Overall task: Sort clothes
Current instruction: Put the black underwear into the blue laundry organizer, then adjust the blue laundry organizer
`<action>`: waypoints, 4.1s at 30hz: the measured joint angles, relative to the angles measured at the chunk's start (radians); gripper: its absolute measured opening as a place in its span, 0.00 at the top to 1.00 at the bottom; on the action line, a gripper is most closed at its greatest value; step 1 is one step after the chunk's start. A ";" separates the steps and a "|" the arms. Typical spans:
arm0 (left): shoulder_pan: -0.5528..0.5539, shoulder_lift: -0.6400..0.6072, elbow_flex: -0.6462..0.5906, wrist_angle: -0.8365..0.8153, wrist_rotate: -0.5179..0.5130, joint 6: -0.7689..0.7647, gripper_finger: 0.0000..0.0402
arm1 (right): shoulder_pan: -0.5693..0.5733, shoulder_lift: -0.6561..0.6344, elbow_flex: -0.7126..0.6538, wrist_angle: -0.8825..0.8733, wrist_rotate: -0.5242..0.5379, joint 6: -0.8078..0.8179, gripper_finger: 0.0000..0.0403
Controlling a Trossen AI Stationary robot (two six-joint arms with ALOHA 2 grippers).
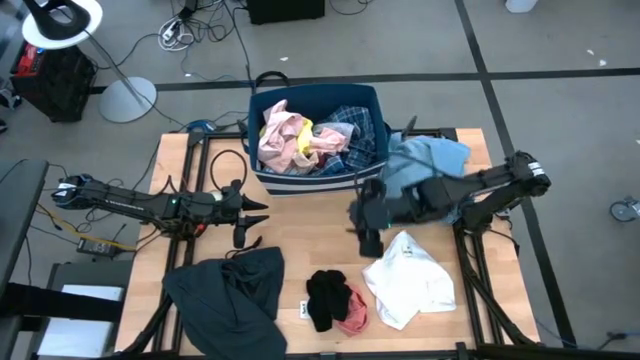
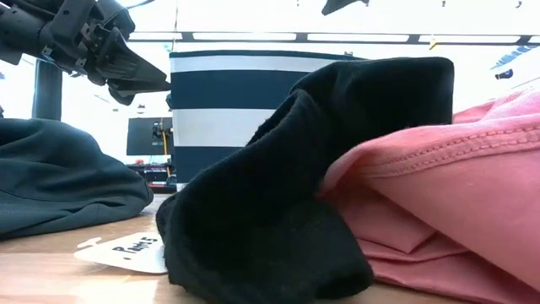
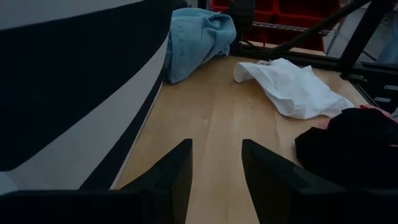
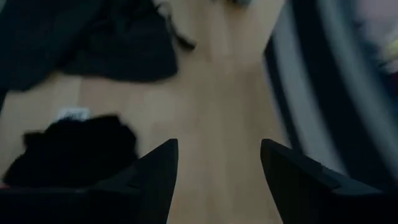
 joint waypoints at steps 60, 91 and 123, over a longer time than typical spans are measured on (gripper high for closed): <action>0.000 0.000 0.000 0.030 -0.001 -0.005 0.64 | 0.064 0.253 -0.275 0.549 -0.419 0.256 0.98; 0.000 0.000 0.000 0.029 0.005 -0.006 0.64 | -0.289 0.246 0.717 0.167 0.245 -0.490 1.00; 0.000 0.000 0.000 0.031 -0.001 0.020 0.64 | -0.335 0.264 0.435 -0.117 -0.211 -0.192 0.79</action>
